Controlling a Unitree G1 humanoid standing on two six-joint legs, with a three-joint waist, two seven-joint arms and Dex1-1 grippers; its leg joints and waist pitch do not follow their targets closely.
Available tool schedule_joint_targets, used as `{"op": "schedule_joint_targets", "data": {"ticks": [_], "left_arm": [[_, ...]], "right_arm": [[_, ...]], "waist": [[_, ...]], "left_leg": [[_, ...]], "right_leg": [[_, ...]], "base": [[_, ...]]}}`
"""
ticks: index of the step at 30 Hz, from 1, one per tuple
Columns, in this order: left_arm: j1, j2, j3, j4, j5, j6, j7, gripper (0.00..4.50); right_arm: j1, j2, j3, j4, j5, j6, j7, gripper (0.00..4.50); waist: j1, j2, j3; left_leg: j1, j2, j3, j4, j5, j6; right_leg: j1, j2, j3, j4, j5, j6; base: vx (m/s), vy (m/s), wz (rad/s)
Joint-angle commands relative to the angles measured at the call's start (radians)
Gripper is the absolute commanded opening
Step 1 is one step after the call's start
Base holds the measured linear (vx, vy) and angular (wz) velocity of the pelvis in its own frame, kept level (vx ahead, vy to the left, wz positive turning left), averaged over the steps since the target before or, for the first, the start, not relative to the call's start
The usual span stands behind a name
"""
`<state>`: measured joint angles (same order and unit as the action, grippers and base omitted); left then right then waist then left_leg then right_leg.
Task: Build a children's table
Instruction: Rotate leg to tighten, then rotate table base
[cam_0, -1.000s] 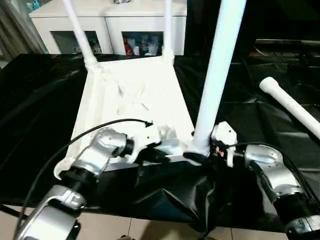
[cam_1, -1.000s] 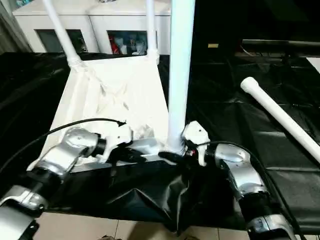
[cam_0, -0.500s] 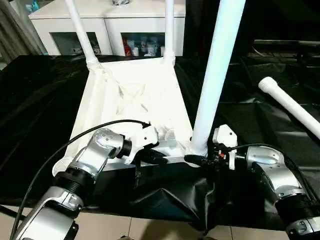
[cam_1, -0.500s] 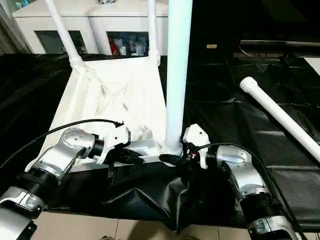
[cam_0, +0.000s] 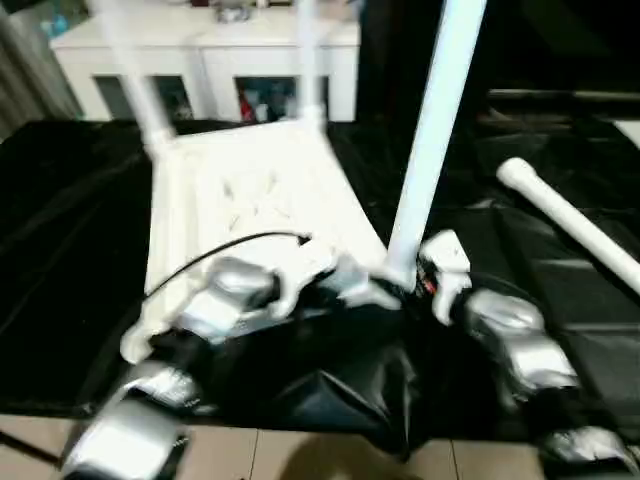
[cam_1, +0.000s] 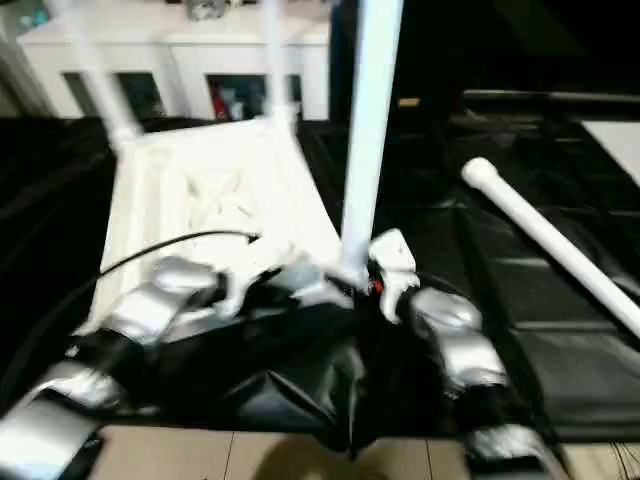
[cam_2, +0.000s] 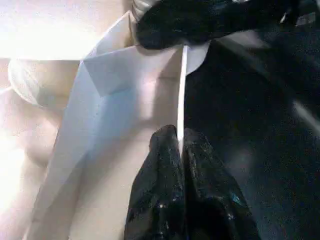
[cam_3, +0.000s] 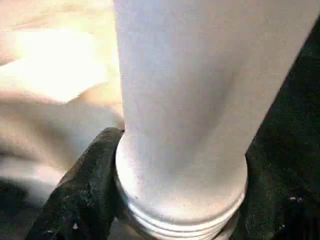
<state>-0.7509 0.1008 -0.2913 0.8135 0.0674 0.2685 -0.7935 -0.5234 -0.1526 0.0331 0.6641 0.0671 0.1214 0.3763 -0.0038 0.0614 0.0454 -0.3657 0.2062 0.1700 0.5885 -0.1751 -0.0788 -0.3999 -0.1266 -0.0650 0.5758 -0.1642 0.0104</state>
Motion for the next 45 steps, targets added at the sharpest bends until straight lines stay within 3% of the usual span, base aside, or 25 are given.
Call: {"op": "schedule_joint_targets", "data": {"ticks": [1,5,8,9,11,13,15,16,19,23,25,27,29,30,33,35,36,37,38,39,40,42,43,44,45], "left_arm": [[-0.006,-0.031,0.009,0.062,0.009,0.022,0.109,0.0],[-0.064,-0.095,0.036,0.156,0.013,-0.01,0.224,0.0],[-0.076,-0.104,0.039,0.171,0.015,-0.027,0.222,0.0],[-0.08,-0.106,0.039,0.179,0.017,-0.038,0.217,0.0],[-0.083,-0.107,0.035,0.189,0.02,-0.066,0.197,0.0],[-0.086,-0.109,0.034,0.2,0.018,-0.091,0.187,0.0],[-0.09,-0.113,0.032,0.218,0.021,-0.14,0.182,0.0],[-0.091,-0.115,0.032,0.226,0.022,-0.166,0.178,0.0],[-0.091,-0.119,0.034,0.232,0.021,-0.202,0.178,0.0],[-0.09,-0.132,0.083,0.215,-0.028,-0.254,0.163,0.55],[-0.091,-0.134,0.096,0.203,-0.044,-0.256,0.144,0.54],[-0.094,-0.128,0.114,0.188,-0.054,-0.281,0.159,0.78],[-0.093,-0.124,0.128,0.176,-0.065,-0.292,0.161,0.98],[-0.08,-0.097,0.141,0.112,-0.075,-0.284,0.166,1.04],[-0.048,-0.043,0.162,0.0,-0.078,-0.251,0.187,1.37],[-0.016,0.003,0.182,-0.096,-0.065,-0.214,0.217,1.48],[0.01,0.035,0.199,-0.164,-0.057,-0.185,0.23,1.55],[0.039,0.07,0.215,-0.237,-0.049,-0.15,0.234,1.66],[0.095,0.129,0.244,-0.364,-0.038,-0.088,0.224,1.76],[0.095,0.129,0.244,-0.364,-0.038,-0.088,0.224,1.83],[0.118,0.158,0.264,-0.413,-0.026,-0.064,0.228,1.9],[0.179,0.249,0.316,-0.53,0.015,-0.014,0.221,2.04],[0.179,0.249,0.316,-0.53,0.015,-0.014,0.221,2.12],[0.21,0.302,0.347,-0.587,0.042,0.041,0.219,2.12],[0.243,0.361,0.369,-0.645,0.073,0.118,0.226,2.32]], "right_arm": [[0.005,0.043,0.008,0.08,-0.008,0.047,-0.106,2.73],[-0.058,0.084,0.012,0.169,-0.065,0.021,-0.249,2.73],[-0.075,0.097,0.001,0.191,-0.061,-0.009,-0.247,2.73],[-0.08,0.103,-0.008,0.191,-0.05,-0.02,-0.23,2.73],[-0.079,0.112,-0.036,0.174,-0.02,-0.052,-0.211,3.43],[-0.077,0.111,-0.055,0.161,0.003,-0.076,-0.208,3.45],[-0.081,0.101,-0.055,0.158,-0.002,-0.091,-0.219,3.64],[-0.08,0.095,-0.056,0.152,-0.008,-0.095,-0.233,3.87],[-0.07,0.078,-0.053,0.121,-0.017,-0.086,-0.243,3.88],[0.08,0.006,-0.042,-0.183,-0.026,0.044,-0.195,3.89],[0.131,-0.006,-0.046,-0.268,-0.031,0.073,-0.19,3.89],[0.183,-0.01,-0.052,-0.349,-0.026,0.105,-0.192,3.89],[0.216,-0.007,-0.055,-0.398,-0.02,0.126,-0.199,3.89],[0.251,-0.003,-0.047,-0.449,-0.012,0.147,-0.2,3.89],[0.291,0.001,-0.026,-0.501,0.001,0.163,-0.188,3.89],[0.309,0.003,-0.01,-0.522,0.012,0.188,-0.172,3.89],[0.32,0.002,0.001,-0.538,0.015,0.213,-0.161,3.89],[0.325,0.0,0.012,-0.545,0.016,0.231,-0.15,3.89],[0.338,-0.001,0.029,-0.572,0.012,0.272,-0.133,3.89],[0.338,-0.001,0.029,-0.572,0.012,0.272,-0.133,3.89],[0.336,0.0,0.035,-0.567,0.009,0.28,-0.128,3.89],[0.324,0.003,0.052,-0.545,-0.002,0.29,-0.115,3.89],[0.324,0.003,0.052,-0.545,-0.002,0.29,-0.115,3.89],[0.315,0.004,0.063,-0.53,-0.007,0.294,-0.104,3.89],[0.311,0.005,0.075,-0.525,-0.006,0.302,-0.087,3.89]], "waist": [[-0.006,-0.013,-0.053],[-0.02,-0.014,-0.053],[-0.025,-0.01,-0.053],[-0.026,-0.008,-0.053],[-0.027,-0.005,-0.056],[-0.026,-0.009,-0.056],[-0.028,-0.012,-0.056],[-0.026,-0.016,-0.057],[-0.016,-0.019,-0.057],[0.009,-0.025,-0.061],[0.015,-0.027,-0.069],[0.018,-0.03,-0.07],[0.018,-0.031,-0.068],[0.016,-0.025,-0.069],[0.013,-0.026,-0.072],[0.01,-0.024,-0.069],[0.012,-0.021,-0.073],[0.012,-0.018,-0.077],[0.01,-0.016,-0.083],[0.01,-0.016,-0.083],[0.01,-0.01,-0.084],[0.015,-0.015,-0.082],[0.016,-0.011,-0.082],[0.015,-0.01,-0.075],[0.013,-0.009,-0.07]], "left_leg": [[0.008,-0.013,0.002,-0.079,-0.43,0.003],[0.016,-0.02,-0.001,-0.071,-0.476,0.025],[0.012,-0.017,-0.005,-0.077,-0.493,0.038],[0.012,-0.014,-0.006,-0.08,-0.506,0.042],[0.011,-0.009,-0.007,-0.085,-0.503,0.048],[0.011,-0.007,-0.006,-0.087,-0.511,0.053],[0.001,-0.007,-0.007,-0.089,-0.497,0.054],[0.007,-0.006,-0.004,-0.088,-0.491,0.055],[0.013,-0.008,0.004,-0.083,-0.463,0.065],[0.013,-0.003,0.011,-0.086,-0.371,0.082],[-0.009,0.0,0.008,-0.09,-0.305,0.081],[-0.004,0.003,0.013,-0.086,-0.278,0.093],[-0.009,0.003,0.014,-0.087,-0.278,0.1],[-0.012,0.001,0.011,-0.087,-0.277,0.093],[-0.023,0.002,0.01,-0.083,-0.21,0.106],[-0.022,0.002,0.011,-0.081,-0.222,0.107],[-0.016,0.002,0.012,-0.076,-0.212,0.103],[-0.013,0.004,0.012,-0.074,-0.192,0.104],[-0.02,0.001,0.011,-0.064,-0.081,0.128],[-0.02,0.001,0.011,-0.064,-0.081,0.128],[-0.014,-0.002,0.014,-0.055,-0.024,0.148],[-0.014,-0.001,0.017,-0.057,-0.034,0.148],[-0.013,0.002,0.015,-0.059,-0.041,0.139],[-0.009,0.001,0.019,-0.063,-0.089,0.121],[-0.011,0.006,0.015,-0.071,-0.141,0.092]], "right_leg": [[0.033,0.003,-0.005,-0.094,-0.538,-0.123],[0.023,0.003,-0.023,-0.119,-0.626,-0.079],[0.028,0.004,-0.031,-0.126,-0.614,-0.07],[0.03,0.003,-0.033,-0.128,-0.601,-0.072],[0.036,-0.002,-0.033,-0.124,-0.55,-0.093],[0.035,-0.003,-0.033,-0.123,-0.519,-0.11],[0.043,-0.006,-0.031,-0.116,-0.505,-0.12],[0.038,-0.007,-0.028,-0.117,-0.501,-0.125],[0.031,-0.01,-0.022,-0.118,-0.511,-0.137],[0.036,-0.008,-0.009,-0.112,-0.466,-0.125],[0.049,-0.008,-0.002,-0.094,-0.375,-0.139],[0.038,-0.003,0.005,-0.089,-0.297,-0.169],[0.039,-0.004,0.006,-0.088,-0.314,-0.172],[0.043,-0.005,0.005,-0.086,-0.324,-0.168],[0.049,-0.003,0.006,-0.072,-0.214,-0.182],[0.047,-0.002,0.007,-0.07,-0.232,-0.183],[0.044,0.0,0.01,-0.065,-0.216,-0.19],[0.045,0.0,0.011,-0.058,-0.175,-0.203],[0.054,0.003,0.012,-0.039,-0.022,-0.237],[0.054,0.003,0.012,-0.039,-0.022,-0.237],[0.047,0.009,0.012,-0.033,0.057,-0.263],[0.046,0.009,0.012,-0.035,0.037,-0.27],[0.047,0.006,0.012,-0.031,0.023,-0.271],[0.041,0.009,0.012,-0.04,-0.043,-0.258],[0.045,0.007,0.012,-0.039,-0.104,-0.245]], "base": [[-0.052,0.01,-0.03],[-0.017,0.004,-0.01],[0.0,0.0,0.0],[0.0,0.0,0.0],[0.0,0.0,0.0],[0.0,0.0,0.0],[0.0,0.0,0.0],[0.0,0.0,0.0],[0.0,0.0,0.0],[0.0,0.0,0.0],[0.0,0.0,0.0],[0.0,0.0,0.0],[0.0,0.0,0.0],[0.0,0.0,0.0],[0.018,-0.002,-0.01],[0.026,-0.01,-0.01],[0.052,-0.019,-0.02],[0.081,-0.022,0.0],[0.084,-0.023,-0.03],[0.084,-0.023,-0.03],[0.058,-0.021,-0.01],[0.0,0.0,0.0],[0.0,0.0,0.0],[0.0,0.0,0.0],[0.0,0.0,0.0]]}}
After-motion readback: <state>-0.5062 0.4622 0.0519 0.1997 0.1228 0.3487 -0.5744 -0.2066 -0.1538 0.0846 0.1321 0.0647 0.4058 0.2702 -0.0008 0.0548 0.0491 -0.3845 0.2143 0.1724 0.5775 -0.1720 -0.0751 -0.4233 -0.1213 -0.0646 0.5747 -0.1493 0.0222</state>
